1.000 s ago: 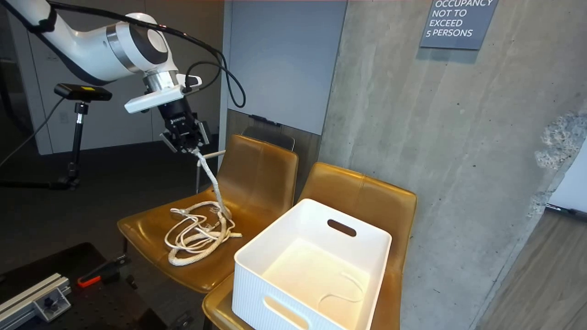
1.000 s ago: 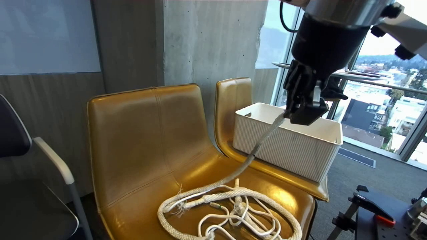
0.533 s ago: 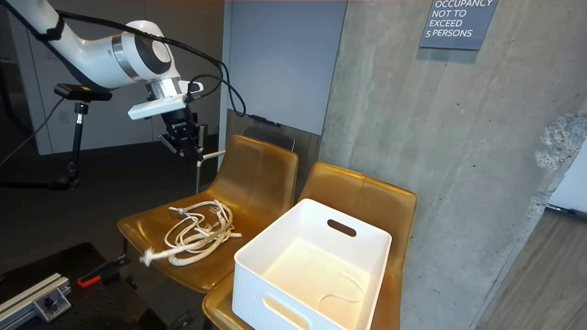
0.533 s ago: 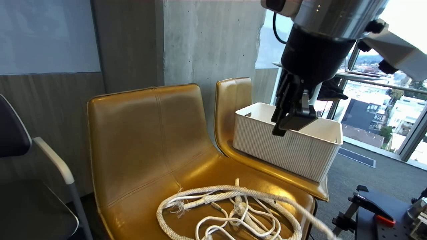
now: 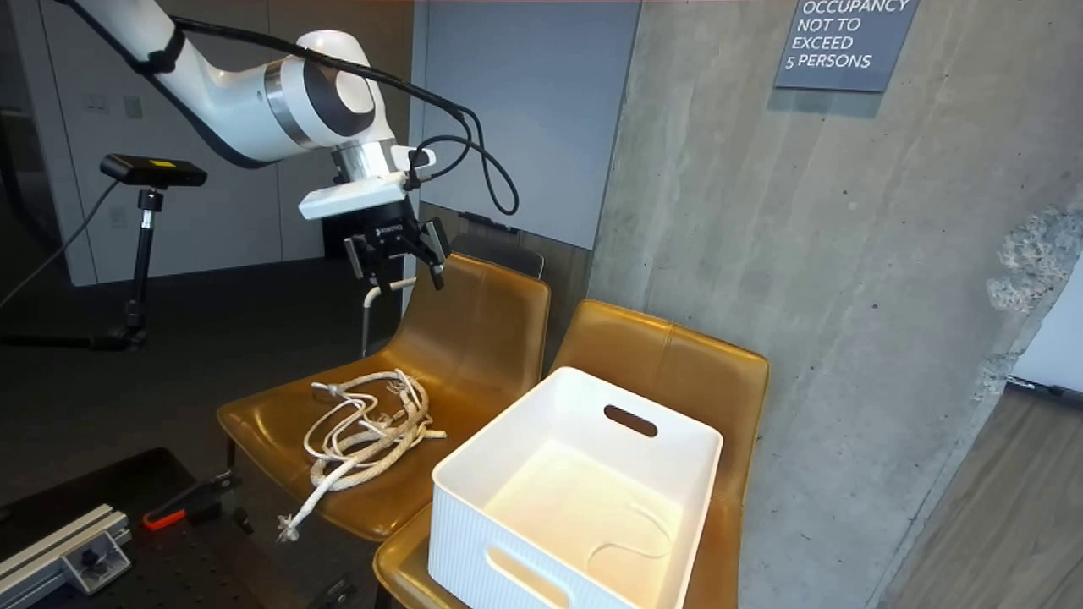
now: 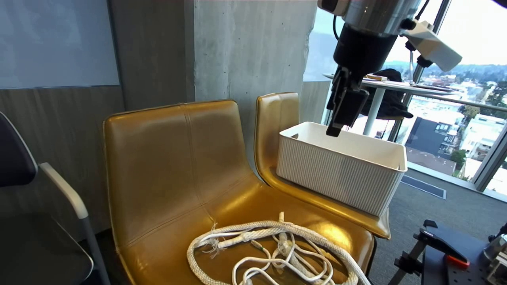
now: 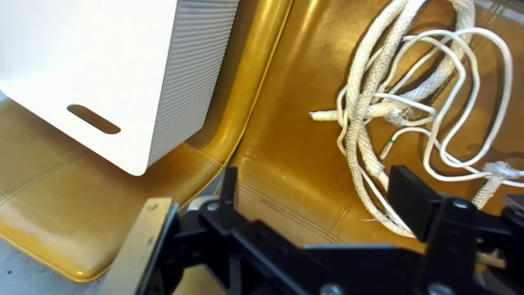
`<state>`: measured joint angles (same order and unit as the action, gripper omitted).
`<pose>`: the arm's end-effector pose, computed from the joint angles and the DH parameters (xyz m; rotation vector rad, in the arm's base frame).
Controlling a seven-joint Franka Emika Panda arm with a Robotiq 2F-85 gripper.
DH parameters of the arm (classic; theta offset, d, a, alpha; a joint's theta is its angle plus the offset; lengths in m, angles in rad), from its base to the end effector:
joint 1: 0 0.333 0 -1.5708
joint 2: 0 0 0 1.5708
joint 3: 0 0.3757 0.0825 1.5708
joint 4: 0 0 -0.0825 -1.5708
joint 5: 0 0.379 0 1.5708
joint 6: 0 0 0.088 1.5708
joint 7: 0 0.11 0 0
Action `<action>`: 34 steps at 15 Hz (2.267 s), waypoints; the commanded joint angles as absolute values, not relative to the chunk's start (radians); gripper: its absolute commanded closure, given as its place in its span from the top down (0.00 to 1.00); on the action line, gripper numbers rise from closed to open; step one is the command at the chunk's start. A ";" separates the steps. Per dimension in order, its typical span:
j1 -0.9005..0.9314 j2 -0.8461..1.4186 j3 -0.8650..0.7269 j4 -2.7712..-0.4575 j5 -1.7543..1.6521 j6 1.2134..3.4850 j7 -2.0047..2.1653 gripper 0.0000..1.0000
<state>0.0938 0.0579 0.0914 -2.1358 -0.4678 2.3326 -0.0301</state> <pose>0.5556 0.0947 0.4542 2.6975 0.7135 0.2313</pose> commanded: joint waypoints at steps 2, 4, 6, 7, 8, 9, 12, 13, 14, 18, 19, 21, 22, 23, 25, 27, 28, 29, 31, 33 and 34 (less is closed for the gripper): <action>-0.005 0.135 0.006 -2.054 -0.378 2.381 -0.251 1.00; -0.064 0.170 -0.034 -2.012 -0.325 2.399 -0.375 1.00; -0.127 0.215 -0.065 -1.956 -0.267 2.411 -0.508 1.00; -0.154 0.239 -0.074 -1.928 -0.238 2.415 -0.563 1.00; -0.184 0.258 -0.078 -1.898 -0.201 2.406 -0.627 1.00; -0.208 0.276 -0.078 -1.877 -0.172 2.406 -0.675 1.00; -0.259 0.324 -0.066 -1.831 -0.093 2.397 -0.811 1.00; -0.267 0.337 -0.065 -1.825 -0.080 2.401 -0.842 1.00; -0.281 0.355 -0.060 -1.816 -0.056 2.405 -0.890 1.00; -0.329 0.453 -0.063 -1.718 0.002 2.365 -1.006 1.00; -0.335 0.473 -0.064 -1.701 0.006 2.364 -1.012 1.00; -0.333 0.500 -0.063 -1.693 0.005 2.366 -0.988 1.00; -0.329 0.507 -0.059 -1.698 0.005 2.368 -0.973 1.00; -0.316 0.505 -0.057 -1.713 0.002 2.371 -0.951 1.00; -0.295 0.490 -0.047 -1.757 -0.002 2.382 -0.916 1.00; -0.286 0.484 -0.050 -1.799 -0.014 2.401 -0.885 1.00; -0.285 0.484 -0.058 -1.816 -0.022 2.408 -0.870 1.00; -0.285 0.484 -0.069 -1.837 -0.031 2.418 -0.852 1.00; -0.278 0.483 -0.093 -1.886 -0.058 2.447 -0.807 1.00; -0.261 0.481 -0.121 -1.947 -0.099 2.492 -0.747 1.00; -0.253 0.480 -0.131 -1.975 -0.123 2.513 -0.712 1.00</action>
